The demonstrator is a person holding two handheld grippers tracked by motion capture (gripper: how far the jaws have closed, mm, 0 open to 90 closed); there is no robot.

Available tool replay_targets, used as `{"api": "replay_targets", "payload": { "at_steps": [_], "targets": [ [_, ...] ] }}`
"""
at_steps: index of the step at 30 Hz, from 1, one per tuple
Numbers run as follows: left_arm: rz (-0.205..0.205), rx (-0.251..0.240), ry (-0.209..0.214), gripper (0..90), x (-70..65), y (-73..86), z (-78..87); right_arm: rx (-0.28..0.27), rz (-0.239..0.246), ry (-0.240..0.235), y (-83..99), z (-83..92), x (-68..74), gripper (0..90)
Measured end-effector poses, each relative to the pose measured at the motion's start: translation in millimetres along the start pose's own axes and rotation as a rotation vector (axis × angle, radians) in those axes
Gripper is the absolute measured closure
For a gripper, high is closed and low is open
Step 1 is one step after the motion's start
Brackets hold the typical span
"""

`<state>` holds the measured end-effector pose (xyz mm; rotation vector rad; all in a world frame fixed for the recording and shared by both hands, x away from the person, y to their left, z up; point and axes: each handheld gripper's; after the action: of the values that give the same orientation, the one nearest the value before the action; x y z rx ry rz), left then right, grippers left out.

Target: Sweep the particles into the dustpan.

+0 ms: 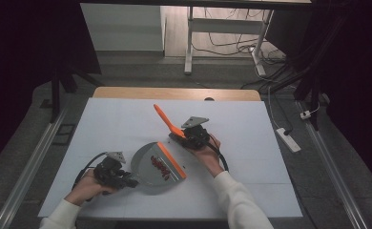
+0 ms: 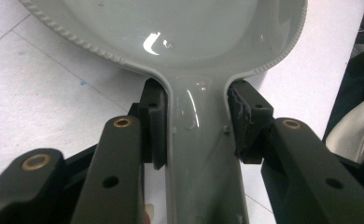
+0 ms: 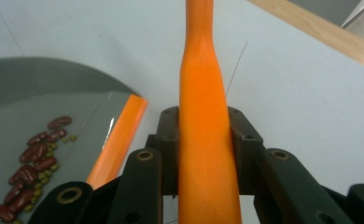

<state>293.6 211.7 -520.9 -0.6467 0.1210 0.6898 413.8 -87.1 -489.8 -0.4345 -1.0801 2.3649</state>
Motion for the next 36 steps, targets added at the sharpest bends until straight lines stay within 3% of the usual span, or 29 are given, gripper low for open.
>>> {"api": "replay_targets", "payload": {
  "at_steps": [15,22,30,36],
  "targets": [
    [-0.001,0.003,-0.005,61.4,-0.6,-0.2,-0.4,0.035,0.038,-0.011,0.3,-8.8,9.9,70.1],
    [-0.001,0.006,-0.005,61.4,-0.6,-0.2,-0.7,0.045,0.107,-0.021,-0.1,-8.7,14.7,70.2],
    [-0.002,0.006,-0.003,61.4,-0.1,-0.5,-0.9,0.052,0.148,-0.052,0.0,-7.1,20.8,70.2],
    [0.000,0.006,-0.004,61.4,-0.6,-0.5,-1.0,0.053,0.136,-0.080,0.3,-5.1,28.2,70.1]
  ]
}}
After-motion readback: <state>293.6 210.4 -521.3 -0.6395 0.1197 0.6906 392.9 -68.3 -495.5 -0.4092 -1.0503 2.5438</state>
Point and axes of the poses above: each handheld gripper's, and its own axes: z roughly backward along the jaws, y roughly out of its underside, x roughly to its left, and after that the axes turned 2 degrees about -y, right-handed
